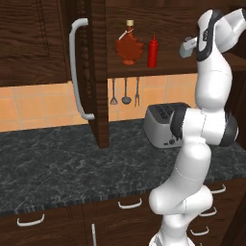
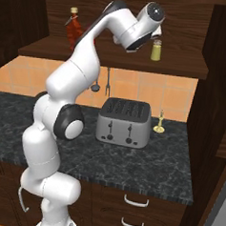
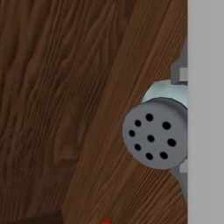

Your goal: Put the shaker and condiment bottle from the counter next to their counterparts in the cabinet.

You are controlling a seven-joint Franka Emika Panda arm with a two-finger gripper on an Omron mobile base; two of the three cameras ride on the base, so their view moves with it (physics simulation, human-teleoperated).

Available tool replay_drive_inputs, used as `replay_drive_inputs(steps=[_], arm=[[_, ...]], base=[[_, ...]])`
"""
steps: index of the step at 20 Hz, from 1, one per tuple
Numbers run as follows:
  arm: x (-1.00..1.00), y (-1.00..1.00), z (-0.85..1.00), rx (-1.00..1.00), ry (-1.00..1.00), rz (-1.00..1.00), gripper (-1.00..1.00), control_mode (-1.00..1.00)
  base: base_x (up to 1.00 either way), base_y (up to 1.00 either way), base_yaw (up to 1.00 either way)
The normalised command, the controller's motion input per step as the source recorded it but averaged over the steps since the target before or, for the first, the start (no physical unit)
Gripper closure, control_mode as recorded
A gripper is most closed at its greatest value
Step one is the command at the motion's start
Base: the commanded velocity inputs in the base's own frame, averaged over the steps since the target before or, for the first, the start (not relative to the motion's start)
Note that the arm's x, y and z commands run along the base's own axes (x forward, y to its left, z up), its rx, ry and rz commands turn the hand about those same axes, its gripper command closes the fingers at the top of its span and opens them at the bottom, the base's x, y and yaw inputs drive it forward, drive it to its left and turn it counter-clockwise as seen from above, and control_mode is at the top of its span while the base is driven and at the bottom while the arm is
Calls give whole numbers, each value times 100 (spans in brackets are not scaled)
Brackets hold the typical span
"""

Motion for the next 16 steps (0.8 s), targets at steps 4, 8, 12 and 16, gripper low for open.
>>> replay_drive_inputs(steps=[4,8,12,16], arm=[[0,0,-42,0,0,0,100,-100],[0,0,-34,0,0,0,100,-100],[-2,0,-19,0,0,0,100,-100],[0,2,-7,0,0,-1,-100,-100]], base=[[0,0,0],[0,0,0],[0,0,0],[0,0,0]])
